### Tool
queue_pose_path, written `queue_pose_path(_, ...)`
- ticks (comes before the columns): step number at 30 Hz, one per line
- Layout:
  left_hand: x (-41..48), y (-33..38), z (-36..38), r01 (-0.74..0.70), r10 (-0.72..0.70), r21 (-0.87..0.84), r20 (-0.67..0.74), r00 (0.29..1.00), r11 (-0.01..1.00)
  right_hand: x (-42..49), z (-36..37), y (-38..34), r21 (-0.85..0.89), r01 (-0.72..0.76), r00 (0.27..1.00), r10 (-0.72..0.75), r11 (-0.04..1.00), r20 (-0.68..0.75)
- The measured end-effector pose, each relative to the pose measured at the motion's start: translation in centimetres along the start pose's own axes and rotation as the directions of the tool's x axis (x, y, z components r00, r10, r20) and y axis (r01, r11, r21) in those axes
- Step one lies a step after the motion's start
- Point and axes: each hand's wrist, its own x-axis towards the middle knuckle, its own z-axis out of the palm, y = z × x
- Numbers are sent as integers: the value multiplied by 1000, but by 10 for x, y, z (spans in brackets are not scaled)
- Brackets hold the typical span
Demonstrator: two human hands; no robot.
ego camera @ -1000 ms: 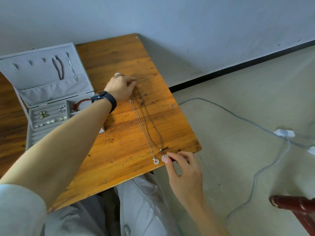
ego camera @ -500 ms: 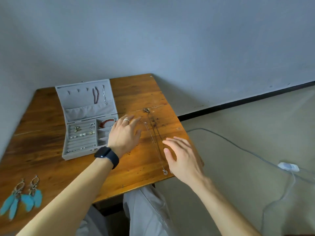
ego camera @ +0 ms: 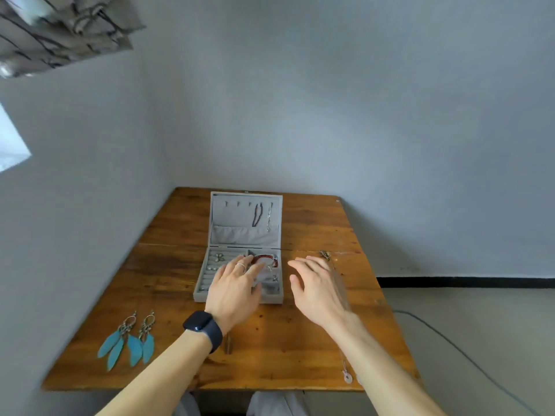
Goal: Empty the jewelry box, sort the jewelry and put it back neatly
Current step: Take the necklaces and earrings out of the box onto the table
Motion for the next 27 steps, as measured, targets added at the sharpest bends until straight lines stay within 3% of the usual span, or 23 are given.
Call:
queue_pose_path(10,56,-82,-14,98,-96,5,-111,989,995,113,23,-9,-47,126,991,-125,991,40)
queue_pose_path(18,132,-114,-30,114,-216,-357,-259,941,927,195,53,-7,-68,146,989,-148,987,-16)
queue_pose_path(22,160,-123,-34,209,-296,-533,-82,952,820,214,68,-6,-118,192,981,-190,974,24)
queue_pose_path(27,177,-129,-31,266,-268,-572,82,960,776,227,75,-7,-232,189,982,-185,954,39)
